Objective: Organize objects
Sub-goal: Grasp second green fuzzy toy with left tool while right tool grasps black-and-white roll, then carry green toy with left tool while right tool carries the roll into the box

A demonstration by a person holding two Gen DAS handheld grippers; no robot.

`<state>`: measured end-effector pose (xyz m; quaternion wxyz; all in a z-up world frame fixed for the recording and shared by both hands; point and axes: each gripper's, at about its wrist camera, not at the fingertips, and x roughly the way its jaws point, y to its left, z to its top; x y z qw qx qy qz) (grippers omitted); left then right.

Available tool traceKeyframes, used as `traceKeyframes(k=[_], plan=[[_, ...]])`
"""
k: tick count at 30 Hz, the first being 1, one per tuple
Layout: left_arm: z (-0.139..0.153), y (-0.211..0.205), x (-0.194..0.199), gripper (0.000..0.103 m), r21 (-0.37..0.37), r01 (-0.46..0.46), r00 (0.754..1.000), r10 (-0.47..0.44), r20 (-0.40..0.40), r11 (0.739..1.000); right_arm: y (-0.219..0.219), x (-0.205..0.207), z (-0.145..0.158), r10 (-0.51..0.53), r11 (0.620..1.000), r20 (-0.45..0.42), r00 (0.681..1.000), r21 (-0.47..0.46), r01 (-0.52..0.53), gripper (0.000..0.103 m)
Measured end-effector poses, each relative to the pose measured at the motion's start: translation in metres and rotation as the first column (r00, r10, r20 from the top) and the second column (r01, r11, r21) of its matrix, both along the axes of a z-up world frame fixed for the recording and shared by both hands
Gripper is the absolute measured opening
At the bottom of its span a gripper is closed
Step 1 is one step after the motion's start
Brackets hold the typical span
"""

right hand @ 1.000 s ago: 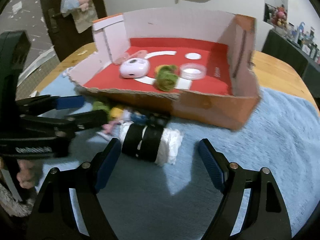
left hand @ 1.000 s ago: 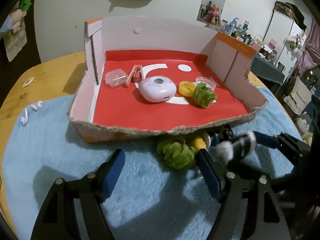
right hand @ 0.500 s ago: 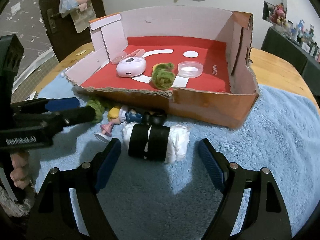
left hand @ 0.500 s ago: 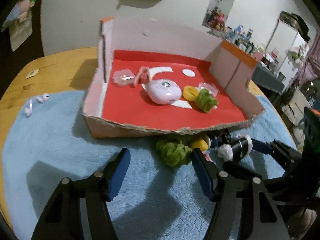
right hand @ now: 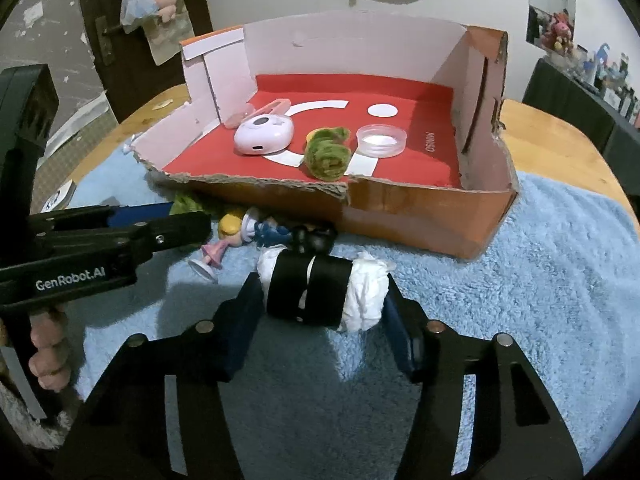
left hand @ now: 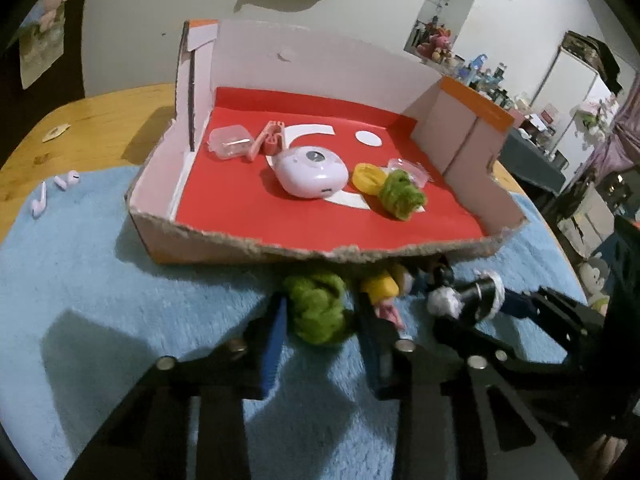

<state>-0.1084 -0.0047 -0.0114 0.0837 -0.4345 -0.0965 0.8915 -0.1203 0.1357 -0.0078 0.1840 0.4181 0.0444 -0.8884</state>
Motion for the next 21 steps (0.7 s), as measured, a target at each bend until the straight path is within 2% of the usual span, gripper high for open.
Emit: traceKeyframes(k=[2, 12, 21], plan=[[0.001, 0.005, 0.003, 0.031, -0.021, 0.016, 1.0, -0.016, -0.008, 1.0, -0.002, 0.001, 0.0, 0.005, 1.0, -0.002, 1.0, 0.003, -0.005, 0.053], [0.011, 0.002, 0.016, 0.03, 0.026, 0.051, 0.998, -0.051, -0.022, 0.998, -0.003, 0.014, 0.014, 0.036, 0.998, -0.017, 0.999, -0.05, -0.036, 0.053], [0.034, 0.006, 0.029, 0.03, 0.01, 0.076, 0.994, -0.075, -0.079, 0.997, -0.004, 0.021, 0.035, 0.056, 0.994, -0.043, 0.998, -0.092, -0.059, 0.053]])
